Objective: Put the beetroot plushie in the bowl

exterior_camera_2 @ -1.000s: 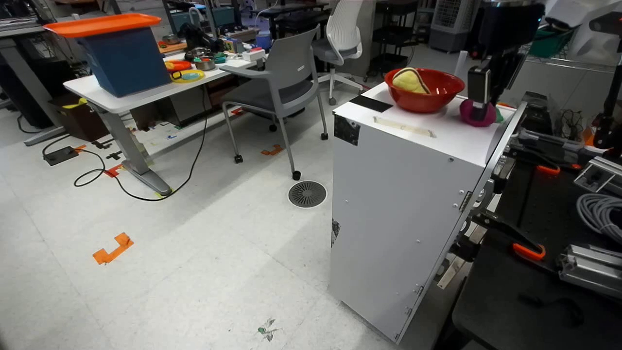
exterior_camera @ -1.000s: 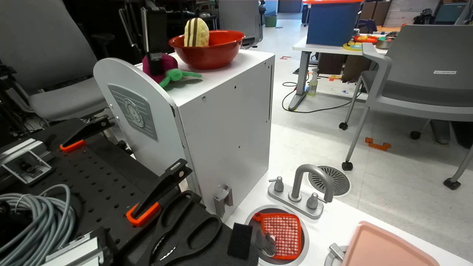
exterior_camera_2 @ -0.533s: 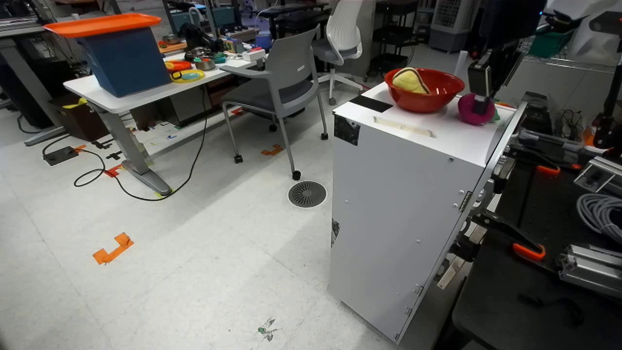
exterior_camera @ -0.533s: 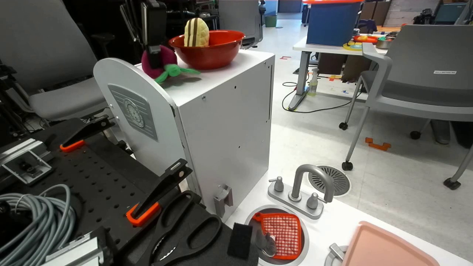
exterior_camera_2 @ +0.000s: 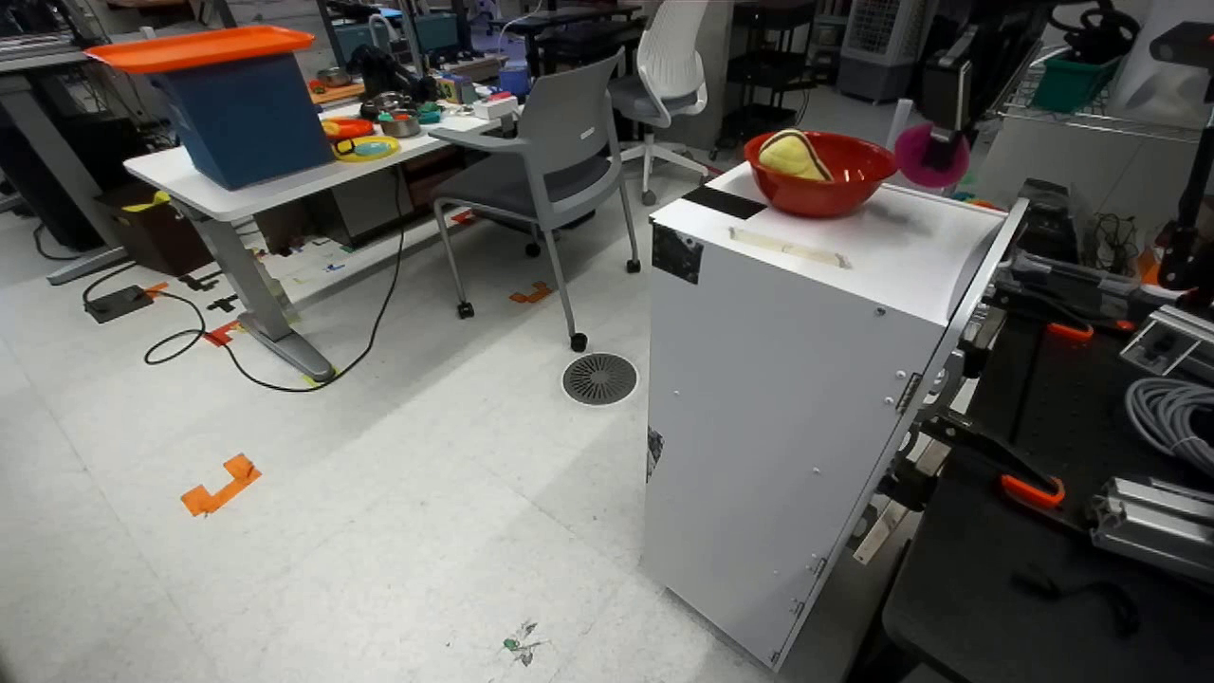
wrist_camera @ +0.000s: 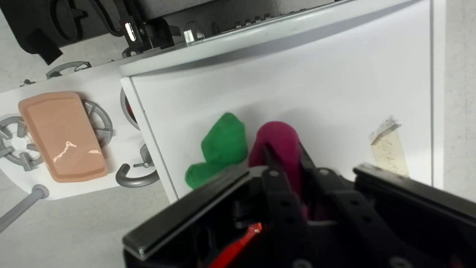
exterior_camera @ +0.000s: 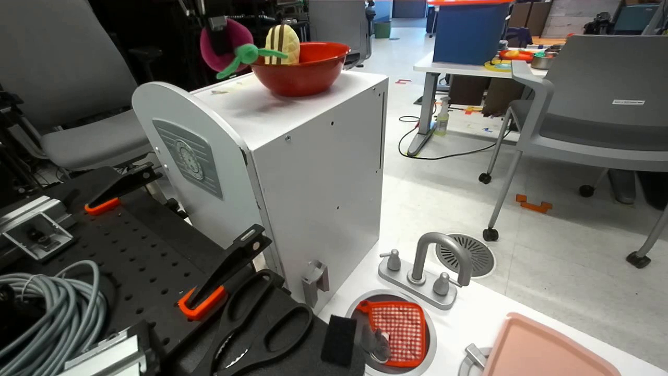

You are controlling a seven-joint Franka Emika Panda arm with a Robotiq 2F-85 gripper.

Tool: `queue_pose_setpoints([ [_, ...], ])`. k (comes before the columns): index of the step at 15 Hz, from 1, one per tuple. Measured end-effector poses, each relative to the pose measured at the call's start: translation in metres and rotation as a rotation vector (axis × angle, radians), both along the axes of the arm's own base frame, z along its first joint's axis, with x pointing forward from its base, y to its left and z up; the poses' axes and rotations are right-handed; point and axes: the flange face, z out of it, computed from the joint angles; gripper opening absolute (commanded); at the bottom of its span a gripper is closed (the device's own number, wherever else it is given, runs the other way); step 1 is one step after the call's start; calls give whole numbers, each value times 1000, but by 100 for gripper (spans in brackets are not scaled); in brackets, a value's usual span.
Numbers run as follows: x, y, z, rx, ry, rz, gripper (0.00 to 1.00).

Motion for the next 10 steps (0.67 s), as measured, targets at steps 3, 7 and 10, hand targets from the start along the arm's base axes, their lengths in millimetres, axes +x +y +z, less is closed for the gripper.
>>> queue_pose_setpoints([
  [3,-4,1,11,-11,-26,-4,3],
  [7,-10,-4,18,-19,-43,-32,3],
  [10,-12,-16,21,-37,-49,-59,3],
])
